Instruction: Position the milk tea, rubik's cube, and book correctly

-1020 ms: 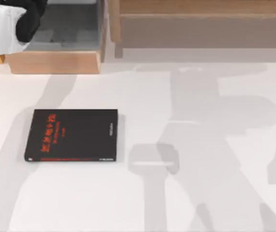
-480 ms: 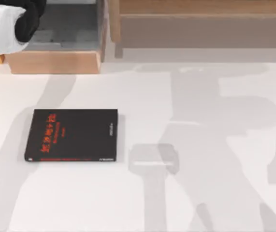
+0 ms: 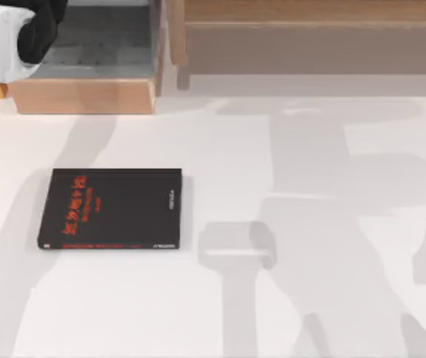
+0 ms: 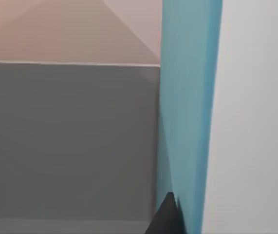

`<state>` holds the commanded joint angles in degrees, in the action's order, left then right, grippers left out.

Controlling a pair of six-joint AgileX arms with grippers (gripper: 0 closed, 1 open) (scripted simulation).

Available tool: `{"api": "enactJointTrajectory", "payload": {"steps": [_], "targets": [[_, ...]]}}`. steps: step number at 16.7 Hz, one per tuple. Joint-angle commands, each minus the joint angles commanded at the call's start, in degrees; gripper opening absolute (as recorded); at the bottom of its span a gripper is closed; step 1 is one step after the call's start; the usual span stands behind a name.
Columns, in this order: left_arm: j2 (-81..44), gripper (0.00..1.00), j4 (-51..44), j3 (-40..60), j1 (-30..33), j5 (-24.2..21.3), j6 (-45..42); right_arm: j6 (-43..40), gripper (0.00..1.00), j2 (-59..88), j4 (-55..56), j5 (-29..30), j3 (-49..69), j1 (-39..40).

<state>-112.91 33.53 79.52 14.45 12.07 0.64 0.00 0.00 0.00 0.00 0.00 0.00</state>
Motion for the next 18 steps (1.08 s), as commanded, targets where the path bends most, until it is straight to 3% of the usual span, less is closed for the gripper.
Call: {"api": "enactJointTrajectory", "payload": {"steps": [4,7,18], "targets": [[1.2,0.0,0.2,-0.7,0.4,0.7,-1.9,0.0,1.0,0.0,0.0,0.0,0.0,0.0],[6.2,0.0,1.0,-4.4,2.0,3.4,-8.7,0.0,1.0,0.0,0.0,0.0,0.0,0.0],[27.6,0.0,5.8,-35.2,13.1,17.7,-52.8,0.0,1.0,0.0,0.0,0.0,0.0,0.0]]}}
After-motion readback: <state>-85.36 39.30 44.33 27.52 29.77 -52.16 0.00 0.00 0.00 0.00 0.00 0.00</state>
